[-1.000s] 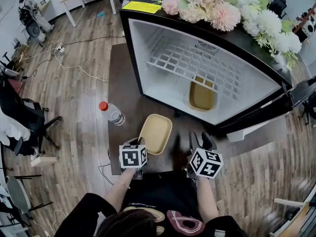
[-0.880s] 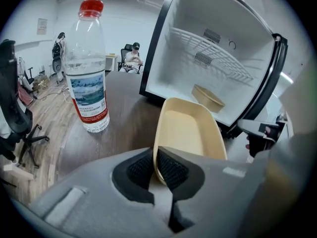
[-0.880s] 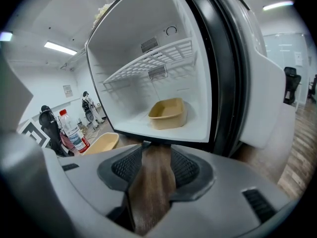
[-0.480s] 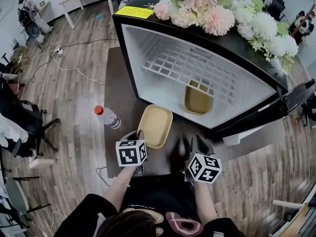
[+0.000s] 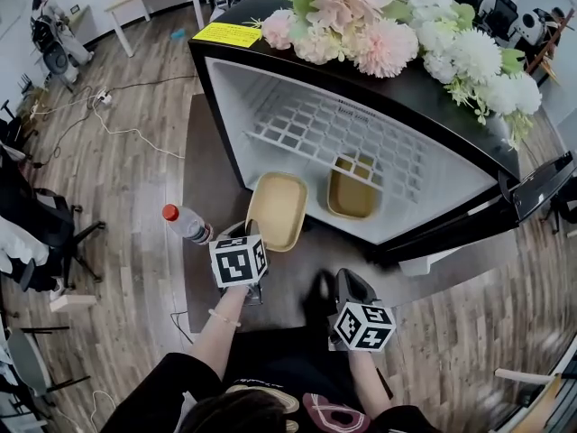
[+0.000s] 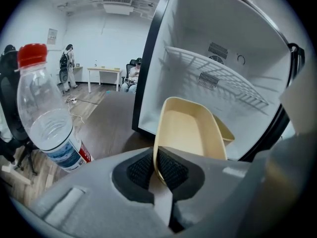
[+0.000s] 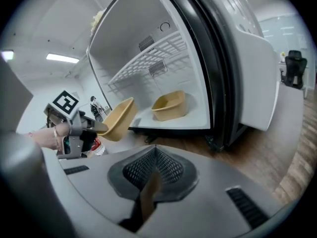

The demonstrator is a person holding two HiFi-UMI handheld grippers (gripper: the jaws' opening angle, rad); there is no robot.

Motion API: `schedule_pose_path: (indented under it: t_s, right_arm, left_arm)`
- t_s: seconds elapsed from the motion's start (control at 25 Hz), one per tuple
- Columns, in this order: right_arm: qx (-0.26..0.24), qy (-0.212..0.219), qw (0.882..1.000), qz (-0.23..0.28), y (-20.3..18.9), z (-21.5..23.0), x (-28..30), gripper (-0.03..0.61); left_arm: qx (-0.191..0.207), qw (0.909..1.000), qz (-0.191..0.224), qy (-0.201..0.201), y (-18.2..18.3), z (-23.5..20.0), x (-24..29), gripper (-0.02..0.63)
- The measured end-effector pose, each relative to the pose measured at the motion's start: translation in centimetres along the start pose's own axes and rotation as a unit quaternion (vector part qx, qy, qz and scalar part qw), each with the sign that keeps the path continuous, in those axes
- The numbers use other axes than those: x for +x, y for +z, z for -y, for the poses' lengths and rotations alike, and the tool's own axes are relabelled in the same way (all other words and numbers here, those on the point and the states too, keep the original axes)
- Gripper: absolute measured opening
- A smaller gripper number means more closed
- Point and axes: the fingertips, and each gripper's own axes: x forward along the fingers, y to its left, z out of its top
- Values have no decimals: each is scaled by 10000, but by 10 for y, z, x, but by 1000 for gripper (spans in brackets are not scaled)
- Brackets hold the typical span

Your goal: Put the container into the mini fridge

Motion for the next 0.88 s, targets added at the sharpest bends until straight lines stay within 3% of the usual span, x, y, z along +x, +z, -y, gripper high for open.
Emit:
schedule_pose_path:
  t_s: [0.32,0.88]
  right_arm:
    - [-135,362,9991,162,6,-10,-2,9]
    - [-95,309,9995,20,1,7,-4,9]
  left_arm:
    - [-11,10000,-9,21,14,11,22,21]
    - [68,9999,-120,75,39,17,65,21]
